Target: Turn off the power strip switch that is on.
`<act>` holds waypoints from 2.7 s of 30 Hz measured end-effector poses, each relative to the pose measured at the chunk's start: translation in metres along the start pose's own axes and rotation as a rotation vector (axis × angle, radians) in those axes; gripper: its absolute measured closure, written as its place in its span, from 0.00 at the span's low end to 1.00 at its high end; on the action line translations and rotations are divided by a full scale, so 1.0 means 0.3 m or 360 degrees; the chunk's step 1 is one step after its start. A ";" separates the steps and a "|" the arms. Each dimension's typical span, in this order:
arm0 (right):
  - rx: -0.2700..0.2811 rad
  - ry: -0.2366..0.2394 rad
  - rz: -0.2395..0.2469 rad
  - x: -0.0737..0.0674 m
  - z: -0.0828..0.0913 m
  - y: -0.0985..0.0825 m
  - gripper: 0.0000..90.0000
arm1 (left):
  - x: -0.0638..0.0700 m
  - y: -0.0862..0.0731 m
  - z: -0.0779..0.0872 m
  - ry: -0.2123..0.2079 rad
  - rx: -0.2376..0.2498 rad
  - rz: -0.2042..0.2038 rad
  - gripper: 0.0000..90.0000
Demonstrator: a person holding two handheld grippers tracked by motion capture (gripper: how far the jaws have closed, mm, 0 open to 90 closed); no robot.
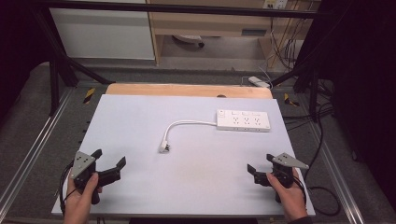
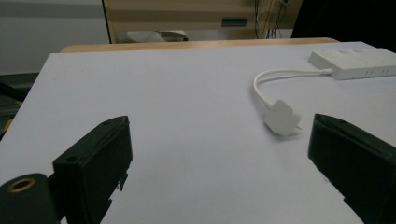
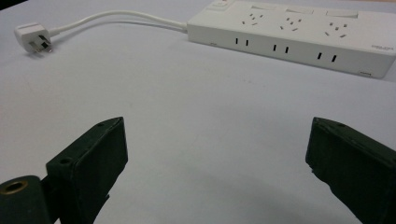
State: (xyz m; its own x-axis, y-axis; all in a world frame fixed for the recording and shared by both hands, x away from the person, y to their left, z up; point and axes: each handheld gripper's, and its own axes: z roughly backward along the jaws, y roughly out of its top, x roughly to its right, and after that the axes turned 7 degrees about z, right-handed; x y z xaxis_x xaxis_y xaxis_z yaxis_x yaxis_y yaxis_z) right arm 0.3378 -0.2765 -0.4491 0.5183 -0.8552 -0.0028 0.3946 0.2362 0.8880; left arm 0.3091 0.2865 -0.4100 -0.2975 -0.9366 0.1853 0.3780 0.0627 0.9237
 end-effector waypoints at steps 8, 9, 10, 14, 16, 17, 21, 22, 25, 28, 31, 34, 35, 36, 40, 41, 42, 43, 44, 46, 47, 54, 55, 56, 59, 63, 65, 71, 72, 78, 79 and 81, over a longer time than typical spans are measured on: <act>0.0009 0.0015 -0.0040 0.005 0.001 0.000 0.06 | -0.003 0.001 0.001 0.0004 0.0005 -0.0005 0.07; 0.0008 0.0016 -0.0041 0.005 0.001 0.000 0.06 | -0.002 0.001 0.001 0.0001 0.0004 -0.0004 0.07; 0.0009 0.0019 -0.0040 0.006 0.002 0.001 0.06 | -0.002 0.001 0.001 0.0001 0.0004 -0.0004 0.07; 0.0036 0.0022 -0.0063 0.010 0.008 0.005 0.06 | 0.001 0.001 -0.001 -0.0003 0.0000 0.0001 0.07; 0.0040 0.0044 -0.0081 0.008 0.015 0.009 0.06 | 0.001 0.001 -0.002 -0.0002 -0.0008 0.0007 0.07; 0.0057 0.0054 -0.0082 0.008 0.018 0.012 0.06 | 0.001 0.000 -0.002 -0.0002 -0.0012 0.0007 0.07; 0.0108 0.0072 -0.0077 0.001 0.026 0.026 0.06 | 0.004 -0.003 -0.005 -0.0007 -0.0026 0.0002 0.06; 0.0111 0.0075 -0.0074 -0.001 0.028 0.029 0.06 | 0.004 -0.003 -0.006 -0.0004 -0.0029 0.0005 0.06; 0.0130 0.0059 -0.0056 -0.005 0.033 0.038 0.06 | 0.002 -0.003 -0.005 -0.0006 -0.0027 0.0008 0.06; 0.0163 0.0049 -0.0063 -0.006 0.037 0.046 0.06 | 0.000 -0.002 -0.004 -0.0003 -0.0028 0.0015 0.06; 0.0176 0.0034 -0.0055 -0.009 0.042 0.054 0.05 | 0.001 -0.002 -0.004 -0.0006 -0.0025 0.0020 0.06; 0.0196 0.0018 -0.0053 -0.006 0.046 0.060 0.04 | 0.000 0.000 -0.002 -0.0014 -0.0020 0.0034 0.06; 0.0196 0.0018 -0.0053 -0.006 0.046 0.060 0.04 | -0.001 0.000 -0.001 -0.0021 -0.0025 0.0040 0.06; 0.0200 0.0004 -0.0052 -0.005 0.048 0.064 0.04 | -0.001 0.000 0.000 -0.0027 -0.0028 0.0044 0.06; 0.0200 -0.0013 -0.0036 -0.005 0.048 0.068 0.04 | 0.001 0.001 0.001 -0.0031 -0.0025 0.0037 0.06; 0.0201 -0.0017 -0.0033 -0.005 0.048 0.070 0.04 | 0.003 0.000 0.000 -0.0033 -0.0020 0.0042 0.06; 0.0202 -0.0017 -0.0036 -0.006 0.048 0.072 0.04 | 0.004 0.000 0.000 -0.0036 -0.0023 0.0040 0.06; 0.0205 -0.0020 -0.0034 -0.005 0.048 0.074 0.04 | 0.005 0.000 -0.001 -0.0034 -0.0026 0.0034 0.06; 0.0209 -0.0021 -0.0031 -0.005 0.047 0.075 0.04 | 0.006 -0.001 -0.002 -0.0037 -0.0028 0.0030 0.06; 0.0205 -0.0023 -0.0031 -0.006 0.047 0.082 0.04 | 0.010 -0.002 -0.003 -0.0044 -0.0034 0.0021 0.06; 0.0205 -0.0026 -0.0026 -0.006 0.047 0.087 0.04 | 0.013 -0.004 -0.005 -0.0048 -0.0044 0.0012 0.06; 0.0189 -0.0034 -0.0015 0.003 0.045 0.144 0.03 | 0.015 -0.005 -0.009 -0.0036 -0.0042 0.0007 0.06; 0.0187 -0.0026 -0.0028 0.007 0.042 0.150 0.03 | 0.015 -0.005 -0.009 -0.0036 -0.0042 0.0007 0.06; 0.0187 -0.0017 -0.0039 0.010 0.038 0.157 0.03 | 0.015 -0.005 -0.008 -0.0036 -0.0039 0.0005 0.06; 0.0171 -0.0032 -0.0040 0.017 0.025 0.177 0.03 | 0.013 -0.006 -0.007 -0.0039 -0.0044 0.0003 0.06; 0.0154 -0.0018 -0.0032 0.024 0.014 0.206 0.03 | 0.016 -0.009 -0.014 -0.0040 -0.0062 -0.0008 0.06; 0.0160 -0.0013 -0.0032 0.027 0.011 0.224 0.03 | 0.017 -0.009 -0.014 -0.0040 -0.0059 -0.0015 0.06; 0.0136 -0.0046 0.0005 0.038 0.005 0.264 0.04 | 0.019 -0.005 -0.028 -0.0030 -0.0057 -0.0003 0.06; 0.0129 -0.0051 0.0001 0.041 0.002 0.269 0.04 | 0.019 -0.005 -0.028 -0.0030 -0.0057 -0.0003 0.06; 0.0120 -0.0083 -0.0010 0.068 -0.014 0.297 0.04 | 0.025 -0.009 -0.030 -0.0041 -0.0077 -0.0024 0.06; 0.0123 -0.0092 -0.0016 0.074 -0.017 0.303 0.04 | 0.025 -0.009 -0.031 -0.0047 -0.0086 -0.0029 0.06; 0.0125 -0.0095 -0.0027 0.081 -0.018 0.310 0.04 | 0.026 -0.011 -0.033 -0.0046 -0.0088 -0.0029 0.06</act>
State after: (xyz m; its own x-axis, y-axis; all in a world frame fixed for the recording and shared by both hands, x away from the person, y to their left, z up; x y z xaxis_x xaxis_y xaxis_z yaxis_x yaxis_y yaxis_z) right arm 0.3913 -0.2728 -0.3691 0.4649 -0.8853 0.0074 0.3410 0.1867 0.9213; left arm 0.3143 0.2757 -0.4149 -0.3297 -0.9269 0.1793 0.4200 0.0260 0.9072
